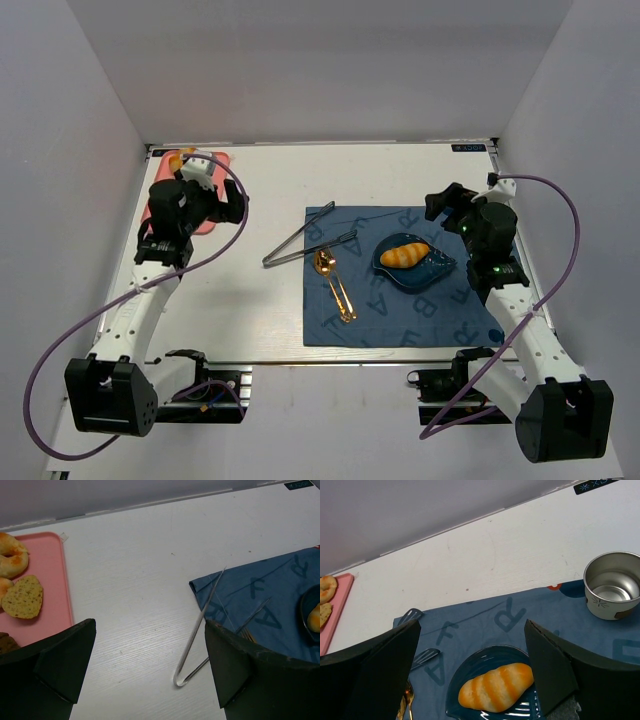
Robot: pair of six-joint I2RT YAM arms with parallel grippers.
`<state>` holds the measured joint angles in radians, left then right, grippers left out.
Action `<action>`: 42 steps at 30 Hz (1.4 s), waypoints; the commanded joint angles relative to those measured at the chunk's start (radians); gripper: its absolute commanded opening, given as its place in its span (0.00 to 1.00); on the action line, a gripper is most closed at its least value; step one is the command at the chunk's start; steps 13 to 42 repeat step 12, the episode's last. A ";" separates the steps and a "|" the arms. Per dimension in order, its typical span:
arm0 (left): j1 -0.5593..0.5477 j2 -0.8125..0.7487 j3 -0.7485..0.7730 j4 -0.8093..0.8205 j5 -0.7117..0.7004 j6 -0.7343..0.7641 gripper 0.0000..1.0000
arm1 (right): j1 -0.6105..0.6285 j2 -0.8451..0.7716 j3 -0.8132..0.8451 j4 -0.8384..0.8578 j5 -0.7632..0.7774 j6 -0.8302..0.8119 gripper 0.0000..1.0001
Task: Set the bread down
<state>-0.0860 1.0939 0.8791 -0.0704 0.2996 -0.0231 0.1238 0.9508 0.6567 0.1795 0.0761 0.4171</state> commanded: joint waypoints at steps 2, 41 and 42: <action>0.005 -0.040 -0.022 0.024 -0.004 -0.003 0.99 | -0.003 0.008 0.026 0.064 -0.001 0.023 0.90; -0.004 -0.029 -0.031 0.034 0.019 -0.003 0.99 | -0.003 0.029 0.050 0.046 -0.035 -0.017 0.90; -0.004 -0.029 -0.031 0.034 0.019 -0.003 0.99 | -0.003 0.029 0.050 0.046 -0.035 -0.017 0.90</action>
